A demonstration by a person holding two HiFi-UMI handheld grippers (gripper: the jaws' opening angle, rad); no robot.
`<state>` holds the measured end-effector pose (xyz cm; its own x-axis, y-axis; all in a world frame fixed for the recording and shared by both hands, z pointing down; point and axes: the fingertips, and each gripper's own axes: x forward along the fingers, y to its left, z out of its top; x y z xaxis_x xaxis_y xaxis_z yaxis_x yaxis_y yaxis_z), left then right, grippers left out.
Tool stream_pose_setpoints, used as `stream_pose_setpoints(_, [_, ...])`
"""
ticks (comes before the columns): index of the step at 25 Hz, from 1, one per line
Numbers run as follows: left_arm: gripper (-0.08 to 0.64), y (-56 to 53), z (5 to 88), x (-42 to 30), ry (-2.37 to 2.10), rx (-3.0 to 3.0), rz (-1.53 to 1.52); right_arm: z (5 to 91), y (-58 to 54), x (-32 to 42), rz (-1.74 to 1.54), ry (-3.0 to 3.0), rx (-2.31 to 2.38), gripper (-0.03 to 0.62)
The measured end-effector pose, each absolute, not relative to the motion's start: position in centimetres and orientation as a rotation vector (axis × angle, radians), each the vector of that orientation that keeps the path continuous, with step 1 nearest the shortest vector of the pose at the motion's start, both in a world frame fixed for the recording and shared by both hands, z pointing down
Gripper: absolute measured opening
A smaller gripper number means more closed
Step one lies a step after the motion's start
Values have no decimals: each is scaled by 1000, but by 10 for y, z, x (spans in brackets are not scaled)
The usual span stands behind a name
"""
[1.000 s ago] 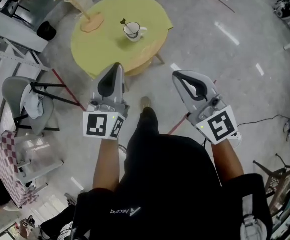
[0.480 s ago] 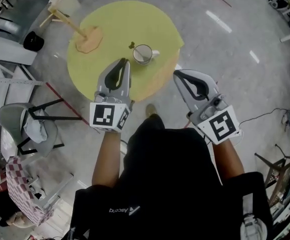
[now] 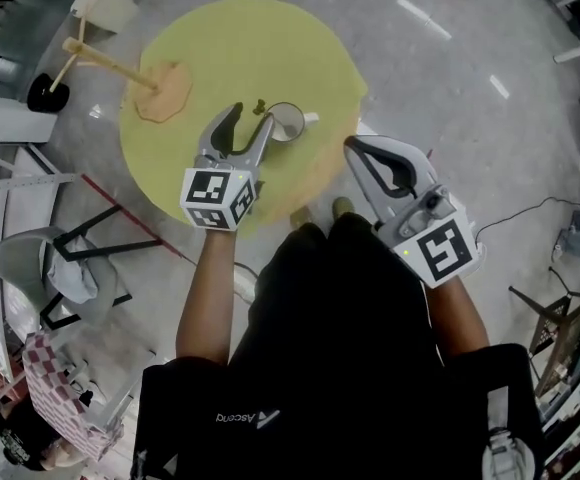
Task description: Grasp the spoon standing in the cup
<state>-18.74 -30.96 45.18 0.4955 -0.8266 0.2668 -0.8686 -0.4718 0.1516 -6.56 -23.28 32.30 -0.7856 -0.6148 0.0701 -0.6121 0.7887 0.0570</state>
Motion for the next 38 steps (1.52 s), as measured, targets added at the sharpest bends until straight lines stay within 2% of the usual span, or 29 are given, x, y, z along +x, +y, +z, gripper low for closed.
stream_pose_setpoints(8, [216,-341,502,-177,-1361,2369,338,331,-261,-42,-31,-2867,987,3])
stream_pose_setpoints(16, [60,-346,502,-163,-1393,2362,355,338,-282,-23,-15,-2874,949,3])
stream_pose_setpoints(21, [57,-341,490,-160,-1434,2368,353,337,-288,-22,-18,-2903,912,3])
stream_pose_setpoints(28, [57,-326,432,-153,-1531,2450,320,328,-286,-19,-30,-2953,855,3])
stream_pose_setpoints(38, [57,-285,323,-150,-1730,2534,108,305,-276,-20,-64,-3036,805,3])
